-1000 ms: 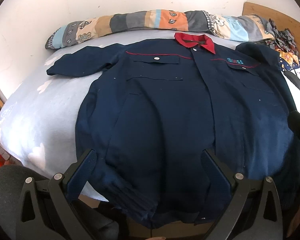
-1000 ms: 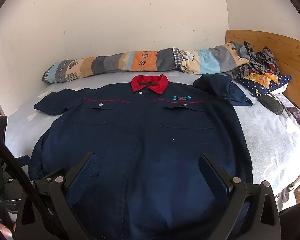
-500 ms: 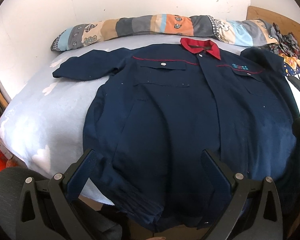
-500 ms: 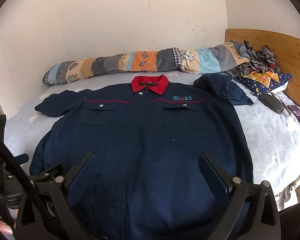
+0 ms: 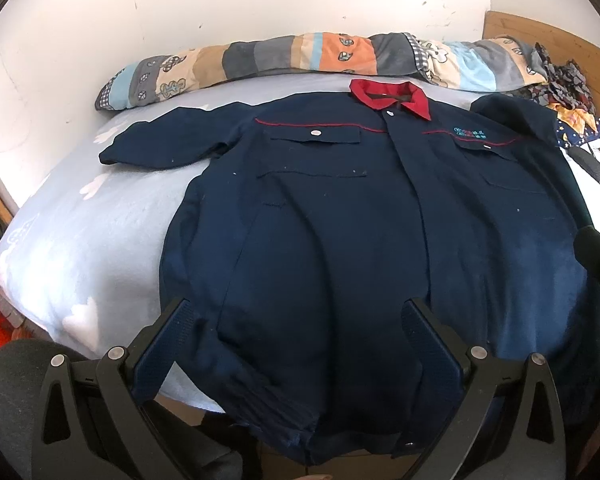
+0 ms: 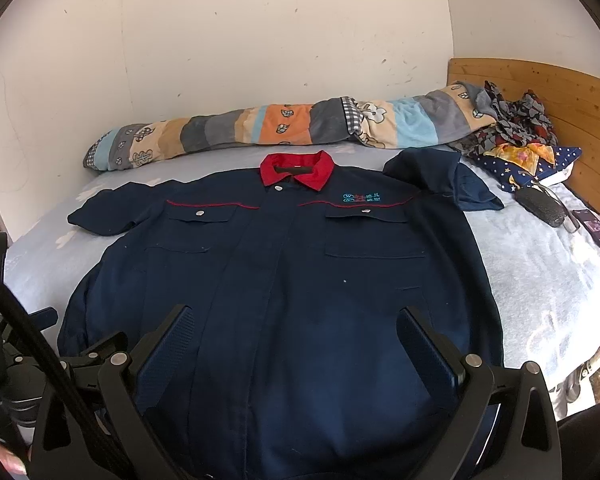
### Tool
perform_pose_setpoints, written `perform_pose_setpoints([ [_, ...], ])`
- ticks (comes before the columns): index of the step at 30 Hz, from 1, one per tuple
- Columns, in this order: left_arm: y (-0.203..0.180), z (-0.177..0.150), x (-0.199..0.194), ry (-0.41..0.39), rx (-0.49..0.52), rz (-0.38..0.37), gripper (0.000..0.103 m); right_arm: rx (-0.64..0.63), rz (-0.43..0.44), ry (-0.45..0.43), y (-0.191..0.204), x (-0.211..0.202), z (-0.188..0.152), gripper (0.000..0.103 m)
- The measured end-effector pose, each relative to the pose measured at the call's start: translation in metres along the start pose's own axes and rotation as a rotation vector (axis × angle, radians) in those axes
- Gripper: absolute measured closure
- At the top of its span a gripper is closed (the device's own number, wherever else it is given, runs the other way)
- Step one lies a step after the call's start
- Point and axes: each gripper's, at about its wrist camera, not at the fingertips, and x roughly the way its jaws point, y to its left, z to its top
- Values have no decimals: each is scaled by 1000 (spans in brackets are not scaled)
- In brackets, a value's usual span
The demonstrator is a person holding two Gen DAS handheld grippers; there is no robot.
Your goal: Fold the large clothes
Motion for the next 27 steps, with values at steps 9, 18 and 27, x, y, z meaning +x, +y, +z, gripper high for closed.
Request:
perform_pose_setpoints([
  [9,1,4,1,-3,3,-1,0,0,1,1,0,0,0,1],
  [18,-2,4,-3,-13,9,-10,0,-3,-6,0,0,0,1,1],
  [27,-1,4,-5,-19,13,-13,0,-6,-9,0,2,-3,2,1],
])
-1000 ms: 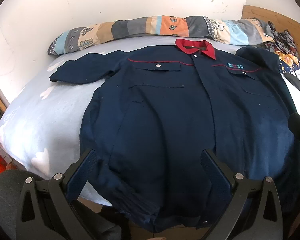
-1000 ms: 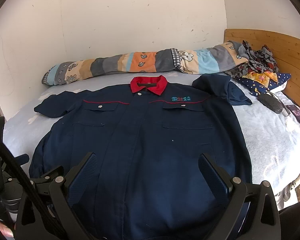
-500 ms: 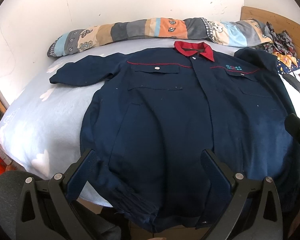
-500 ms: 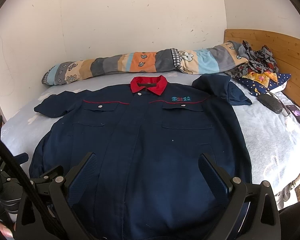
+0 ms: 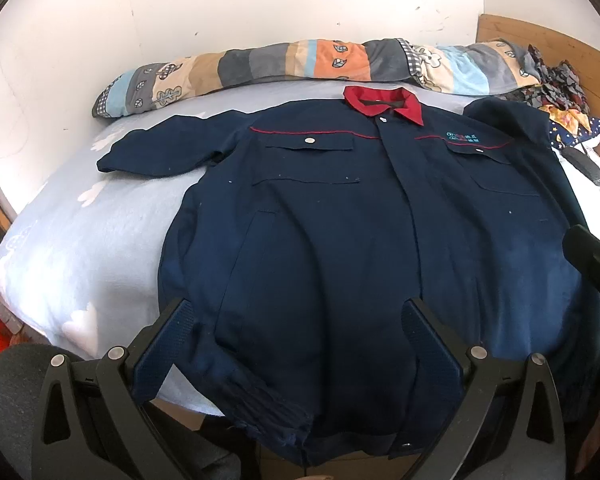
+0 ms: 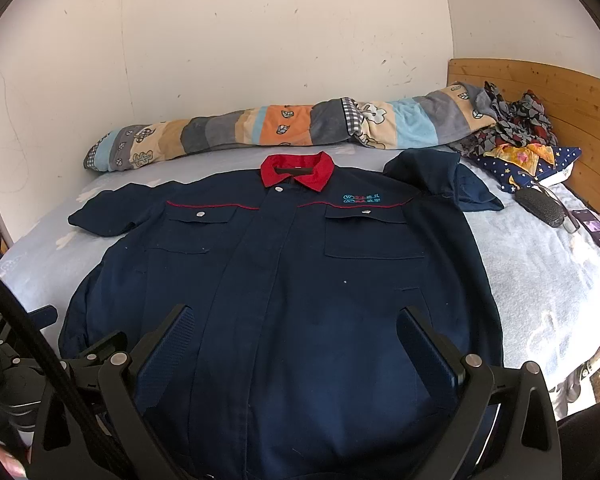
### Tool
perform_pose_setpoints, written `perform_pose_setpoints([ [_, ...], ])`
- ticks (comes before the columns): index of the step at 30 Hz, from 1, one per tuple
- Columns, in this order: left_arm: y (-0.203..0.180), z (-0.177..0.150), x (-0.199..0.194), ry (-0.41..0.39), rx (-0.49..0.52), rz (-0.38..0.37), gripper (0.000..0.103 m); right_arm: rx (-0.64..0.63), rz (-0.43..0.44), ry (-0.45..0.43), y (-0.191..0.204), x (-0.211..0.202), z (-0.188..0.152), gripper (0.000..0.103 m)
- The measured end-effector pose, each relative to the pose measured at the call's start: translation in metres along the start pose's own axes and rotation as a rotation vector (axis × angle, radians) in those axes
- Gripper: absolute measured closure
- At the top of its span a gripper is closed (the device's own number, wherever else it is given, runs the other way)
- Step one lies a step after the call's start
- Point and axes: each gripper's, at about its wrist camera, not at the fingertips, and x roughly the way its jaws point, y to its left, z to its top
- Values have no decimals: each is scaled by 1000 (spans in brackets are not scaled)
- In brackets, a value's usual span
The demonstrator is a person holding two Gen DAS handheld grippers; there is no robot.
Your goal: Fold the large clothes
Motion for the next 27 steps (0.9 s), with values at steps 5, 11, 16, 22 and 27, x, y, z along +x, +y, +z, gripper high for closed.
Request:
perform_pose_setpoints([
  [5,0,1,-1,-2,-2,0,0,3,2,0,-1,0,0,1],
  [11,0,0,-1,-1,-3,1,0,2,2,1,-2,1,0,1],
  [16,0,1,-2,-1,-4,0,0,3,4,5,-2,1,1,1],
  [22,0,1,-1,0,-5,1,0,4,3,5,-2,1,1,1],
  [27,0,1,-1,-2,-4,6,0,5,6,6,-3,1,1,1],
])
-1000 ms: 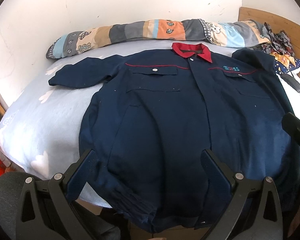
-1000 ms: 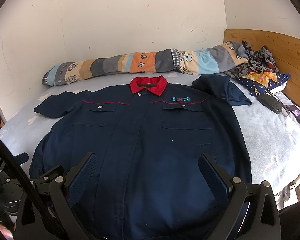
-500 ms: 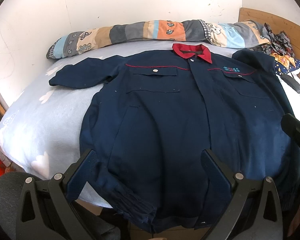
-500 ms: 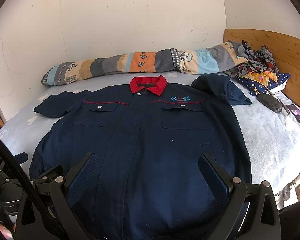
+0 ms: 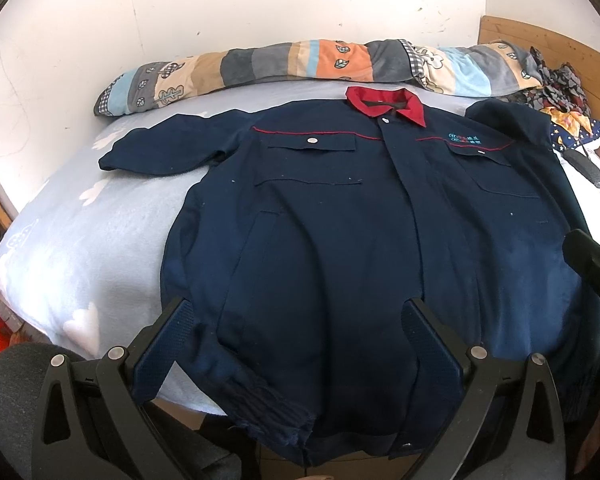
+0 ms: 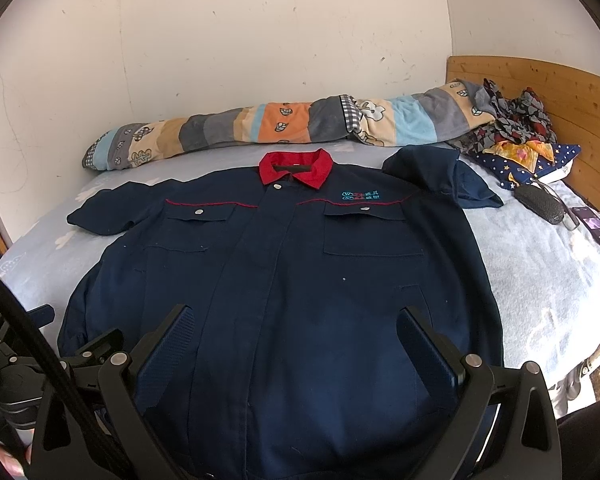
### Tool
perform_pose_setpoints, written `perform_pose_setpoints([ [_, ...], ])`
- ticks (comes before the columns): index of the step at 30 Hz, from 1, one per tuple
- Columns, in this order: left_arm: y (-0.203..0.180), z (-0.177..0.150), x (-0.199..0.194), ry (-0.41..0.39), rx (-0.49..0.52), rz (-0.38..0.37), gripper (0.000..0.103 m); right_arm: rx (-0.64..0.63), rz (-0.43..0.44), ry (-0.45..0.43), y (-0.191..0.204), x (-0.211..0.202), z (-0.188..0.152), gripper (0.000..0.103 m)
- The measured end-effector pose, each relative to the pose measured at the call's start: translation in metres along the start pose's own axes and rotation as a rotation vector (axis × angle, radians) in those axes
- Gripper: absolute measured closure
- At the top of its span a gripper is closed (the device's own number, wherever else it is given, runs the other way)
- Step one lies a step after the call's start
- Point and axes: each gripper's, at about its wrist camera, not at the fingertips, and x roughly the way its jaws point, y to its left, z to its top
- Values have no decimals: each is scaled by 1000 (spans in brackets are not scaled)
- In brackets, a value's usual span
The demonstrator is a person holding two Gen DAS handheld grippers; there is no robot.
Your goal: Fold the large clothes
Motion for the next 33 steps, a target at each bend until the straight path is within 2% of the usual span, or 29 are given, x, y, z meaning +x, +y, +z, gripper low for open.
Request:
perform_pose_setpoints([
  [21,1,0,2,6,2,0,0,3,7,10,-1,4,-1,1],
  [25,3,2,3,16,1,-2,0,28,30,11,-13,2,11,1],
  [27,7,11,1,9,-4,4,0,79,40,-20,-32,-8,32,1],
  [29,10,25,-2,-10,-1,3,0,148,88,-50,-64,-18,61,1],
  [33,13,72,-3,-53,27,-24,0,282,82,-44,-139,-19,111,1],
])
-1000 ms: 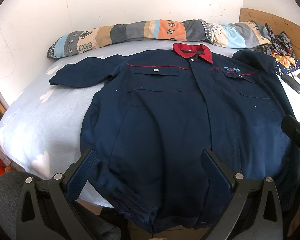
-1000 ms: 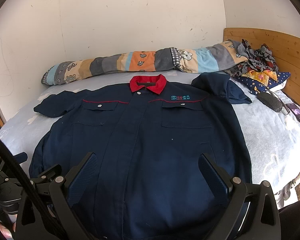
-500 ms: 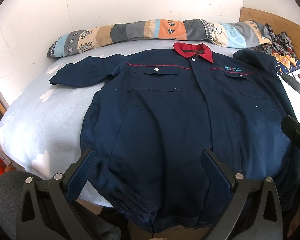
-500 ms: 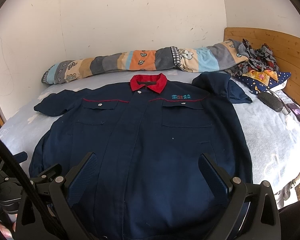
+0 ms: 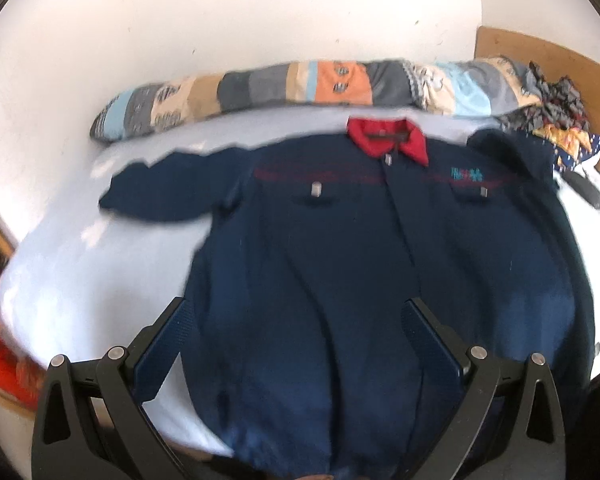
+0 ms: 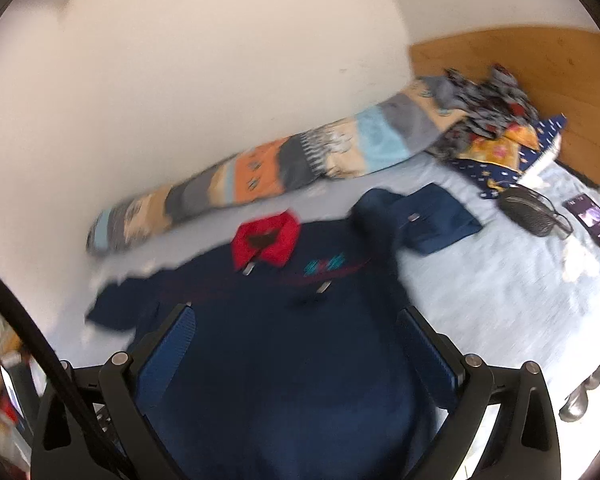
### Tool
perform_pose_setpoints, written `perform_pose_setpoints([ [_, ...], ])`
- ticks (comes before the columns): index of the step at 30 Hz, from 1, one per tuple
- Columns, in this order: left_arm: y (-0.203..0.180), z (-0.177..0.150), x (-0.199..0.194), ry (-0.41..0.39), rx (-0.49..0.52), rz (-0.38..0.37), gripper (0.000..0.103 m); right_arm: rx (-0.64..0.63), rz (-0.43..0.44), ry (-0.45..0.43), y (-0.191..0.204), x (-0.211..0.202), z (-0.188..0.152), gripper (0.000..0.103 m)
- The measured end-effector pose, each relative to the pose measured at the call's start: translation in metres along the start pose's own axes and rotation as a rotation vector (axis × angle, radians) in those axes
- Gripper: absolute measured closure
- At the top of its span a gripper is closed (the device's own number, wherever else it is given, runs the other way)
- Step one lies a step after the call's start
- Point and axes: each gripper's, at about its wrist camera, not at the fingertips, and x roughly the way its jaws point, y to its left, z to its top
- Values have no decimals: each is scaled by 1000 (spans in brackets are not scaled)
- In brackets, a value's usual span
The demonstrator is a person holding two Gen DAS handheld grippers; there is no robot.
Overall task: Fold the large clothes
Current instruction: 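Move the right gripper to the jacket sleeve cuff and grasp it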
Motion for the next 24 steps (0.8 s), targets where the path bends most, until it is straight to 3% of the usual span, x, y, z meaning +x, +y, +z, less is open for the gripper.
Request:
perform_pose_setpoints([
  [4,-1,47,9,-14,13,-54,0,199,27,72,-84,22,57,1],
  [9,-16,87,31,-15,28,-81,0,306,-48,134,-160,74,91,8],
  [10,-22,93,36,1,28,-98,0,317,-48,155,-168,85,94,12],
  [11,-27,96,39,10,29,-115,0,336,-45,174,-179,100,98,26],
  [12,-34,99,43,16,36,-132,0,331,-64,193,-185,115,102,34],
  [13,-41,102,46,15,48,-135,0,304,-89,208,-188,126,104,34],
  [15,-54,103,52,9,75,-134,0,177,-160,259,-185,158,113,47],
  [16,-60,101,55,8,87,-135,0,121,-179,277,-183,169,113,47],
  [19,-69,95,65,6,110,-122,0,41,-200,300,-180,205,118,47],
  [22,-74,90,78,22,131,-120,0,-17,-188,329,-171,237,123,30],
  [24,-77,89,85,37,138,-121,0,-100,-217,355,-157,261,124,27],
])
